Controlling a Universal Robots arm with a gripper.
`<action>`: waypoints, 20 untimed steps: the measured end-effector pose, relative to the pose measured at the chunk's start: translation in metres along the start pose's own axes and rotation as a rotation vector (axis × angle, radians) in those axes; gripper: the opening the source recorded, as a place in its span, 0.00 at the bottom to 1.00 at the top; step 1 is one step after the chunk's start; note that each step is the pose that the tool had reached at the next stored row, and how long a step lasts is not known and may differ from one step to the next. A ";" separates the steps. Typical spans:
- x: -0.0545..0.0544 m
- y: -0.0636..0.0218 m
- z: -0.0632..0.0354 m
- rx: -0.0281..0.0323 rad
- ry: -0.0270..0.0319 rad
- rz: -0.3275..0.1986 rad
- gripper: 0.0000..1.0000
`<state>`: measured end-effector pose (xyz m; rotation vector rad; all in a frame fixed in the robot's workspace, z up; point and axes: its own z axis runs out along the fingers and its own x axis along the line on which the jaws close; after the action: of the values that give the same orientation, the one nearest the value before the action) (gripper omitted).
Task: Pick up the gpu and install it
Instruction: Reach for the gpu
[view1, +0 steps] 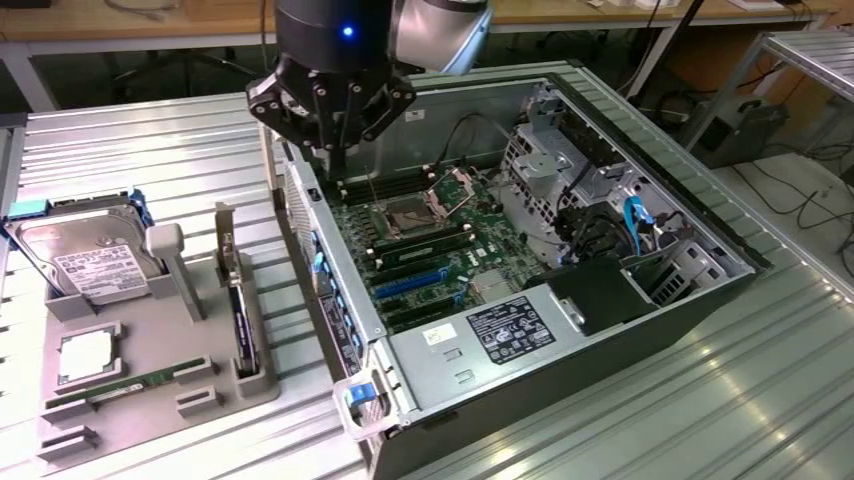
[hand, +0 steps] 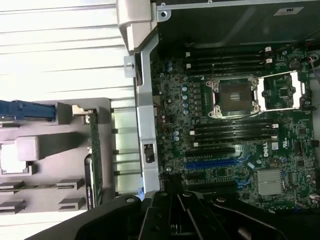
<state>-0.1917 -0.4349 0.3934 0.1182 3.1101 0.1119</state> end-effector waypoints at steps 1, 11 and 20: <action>0.004 -0.0009 0.0003 0.0004 -0.0001 0.000 0.11; 0.064 -0.0092 0.0147 0.0020 -0.0002 0.000 0.11; 0.105 -0.0135 0.0314 0.0048 0.0010 0.001 0.11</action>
<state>-0.2960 -0.4381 0.3585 0.1196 3.1115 0.1045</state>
